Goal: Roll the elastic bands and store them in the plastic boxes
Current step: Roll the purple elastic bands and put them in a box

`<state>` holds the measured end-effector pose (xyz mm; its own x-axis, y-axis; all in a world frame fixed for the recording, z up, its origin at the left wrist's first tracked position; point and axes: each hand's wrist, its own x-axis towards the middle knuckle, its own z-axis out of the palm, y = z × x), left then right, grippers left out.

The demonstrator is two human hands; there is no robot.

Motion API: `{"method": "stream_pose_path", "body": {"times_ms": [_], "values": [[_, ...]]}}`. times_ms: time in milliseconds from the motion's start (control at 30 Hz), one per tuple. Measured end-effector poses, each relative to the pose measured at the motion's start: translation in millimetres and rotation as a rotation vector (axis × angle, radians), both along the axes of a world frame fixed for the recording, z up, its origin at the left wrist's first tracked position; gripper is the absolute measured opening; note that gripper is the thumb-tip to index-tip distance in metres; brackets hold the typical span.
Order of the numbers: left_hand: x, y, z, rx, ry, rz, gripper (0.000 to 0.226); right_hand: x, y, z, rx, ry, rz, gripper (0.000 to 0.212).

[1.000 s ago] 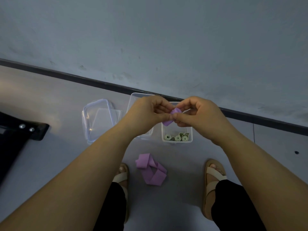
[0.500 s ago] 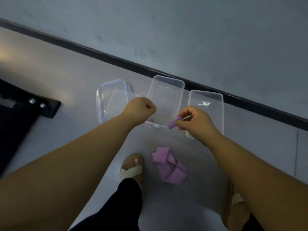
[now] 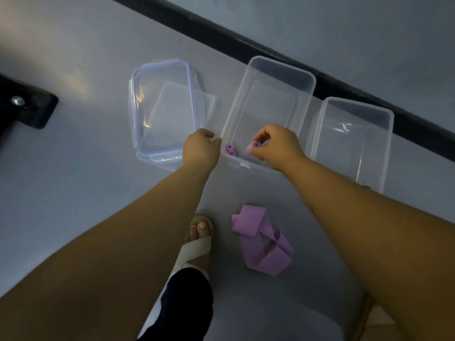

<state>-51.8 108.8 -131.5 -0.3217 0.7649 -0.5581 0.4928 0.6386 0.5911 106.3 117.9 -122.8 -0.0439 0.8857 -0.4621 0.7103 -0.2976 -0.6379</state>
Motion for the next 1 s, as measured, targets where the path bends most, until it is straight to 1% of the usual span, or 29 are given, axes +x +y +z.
{"method": "stream_pose_path", "body": {"times_ms": [133, 233, 433, 600, 667, 833, 900, 1000], "values": [[2.6, -6.5, -11.5, 0.058, -0.141, 0.138, 0.007, -7.0, 3.3, -18.6, -0.039, -0.054, 0.123, 0.01], [3.3, -9.6, -13.9, 0.098, -0.165, 0.17, 0.007, -8.9, 2.3, -27.5, -0.043, -0.081, 0.155, 0.011], [4.6, -10.4, -14.1, 0.108, -0.203, 0.202, 0.008, -12.2, 5.3, -33.3, -0.05, -0.078, 0.156, 0.009], [4.6, -11.1, -15.3, 0.116, -0.21, 0.212, 0.009, -13.4, 9.0, -30.8, -0.113, -0.059, 0.157, 0.016], [4.7, -10.9, -16.0, 0.115, -0.208, 0.21, 0.012, -12.4, 7.7, -29.0, -0.13, -0.032, 0.14, 0.016], [4.7, -11.9, -17.0, 0.121, -0.204, 0.213, 0.011, -13.5, 5.0, -29.7, -0.16, 0.033, 0.066, 0.007], [4.7, -12.6, -17.7, 0.122, -0.217, 0.221, 0.012, -14.2, 5.8, -31.2, -0.18, 0.048, 0.04, 0.01], [5.3, -13.1, -17.5, 0.122, -0.233, 0.228, 0.01, -13.5, 7.1, -33.7, -0.236, 0.132, -0.083, 0.02]]}}
